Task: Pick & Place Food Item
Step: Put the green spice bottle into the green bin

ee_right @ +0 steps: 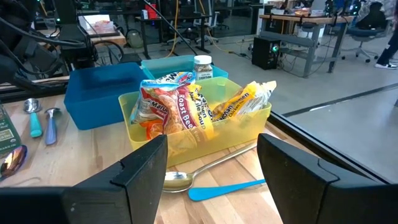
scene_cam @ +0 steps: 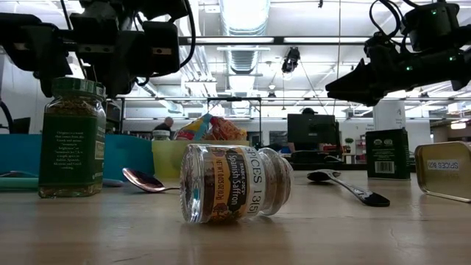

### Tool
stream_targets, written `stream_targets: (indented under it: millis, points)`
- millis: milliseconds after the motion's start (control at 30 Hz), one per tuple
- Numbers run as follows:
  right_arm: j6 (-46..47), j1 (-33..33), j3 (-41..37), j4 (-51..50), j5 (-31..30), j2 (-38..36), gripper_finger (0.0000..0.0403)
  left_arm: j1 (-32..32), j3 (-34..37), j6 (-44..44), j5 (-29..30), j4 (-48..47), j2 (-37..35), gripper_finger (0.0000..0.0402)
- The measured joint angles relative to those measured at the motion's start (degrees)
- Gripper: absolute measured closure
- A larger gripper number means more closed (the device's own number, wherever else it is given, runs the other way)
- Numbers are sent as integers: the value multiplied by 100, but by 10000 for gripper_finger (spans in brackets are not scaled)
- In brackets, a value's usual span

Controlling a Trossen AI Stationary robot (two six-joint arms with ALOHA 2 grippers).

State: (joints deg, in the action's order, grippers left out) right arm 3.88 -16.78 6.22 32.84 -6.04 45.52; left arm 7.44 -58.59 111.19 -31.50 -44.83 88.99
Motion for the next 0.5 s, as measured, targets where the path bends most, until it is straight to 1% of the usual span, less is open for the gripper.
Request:
stream_targets:
  millis: [267, 367, 433, 500]
  points:
    - [0, 0, 0, 0, 0, 0, 156, 0, 0, -45, 43, 180, 0, 38]
    - [-2, -1, 0, 0, 0, 0, 156, 0, 0, -66, 42, 184, 0, 10]
    - [-2, 0, 0, 0, 0, 0, 156, 0, 0, -65, 43, 185, 0, 5]
    - [-2, -2, 0, 0, 0, 1, 156, 0, 0, -63, 35, 197, 0, 12]
